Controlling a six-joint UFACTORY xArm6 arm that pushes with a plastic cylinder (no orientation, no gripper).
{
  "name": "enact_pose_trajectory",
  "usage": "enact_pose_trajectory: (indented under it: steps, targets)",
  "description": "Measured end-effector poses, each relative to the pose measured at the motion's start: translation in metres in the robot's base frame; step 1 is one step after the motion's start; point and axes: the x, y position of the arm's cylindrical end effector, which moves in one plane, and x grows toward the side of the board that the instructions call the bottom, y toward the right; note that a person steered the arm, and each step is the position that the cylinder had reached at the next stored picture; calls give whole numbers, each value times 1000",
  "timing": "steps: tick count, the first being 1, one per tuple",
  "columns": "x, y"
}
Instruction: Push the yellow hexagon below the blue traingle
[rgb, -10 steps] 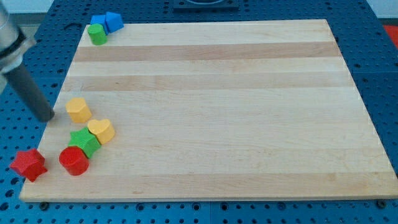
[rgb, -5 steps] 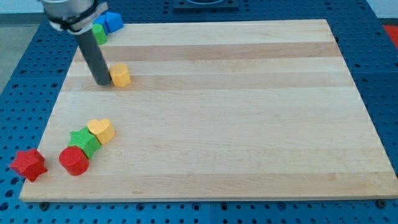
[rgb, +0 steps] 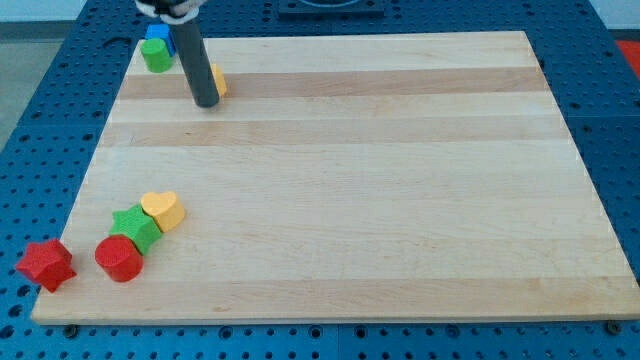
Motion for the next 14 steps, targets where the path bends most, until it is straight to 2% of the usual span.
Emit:
enact_pose_trajectory:
  steps: [1, 3, 4, 5, 6, 7, 9, 10, 11, 13, 14]
  targets:
    - [-26, 2]
    - [-49, 5]
    - [-38, 29]
    - [-56, 50]
    - [-89, 51]
    - [-97, 41]
    - [-96, 10]
    - [-76, 36]
    - [-58, 36]
    - [-73, -6]
    - [-76, -6]
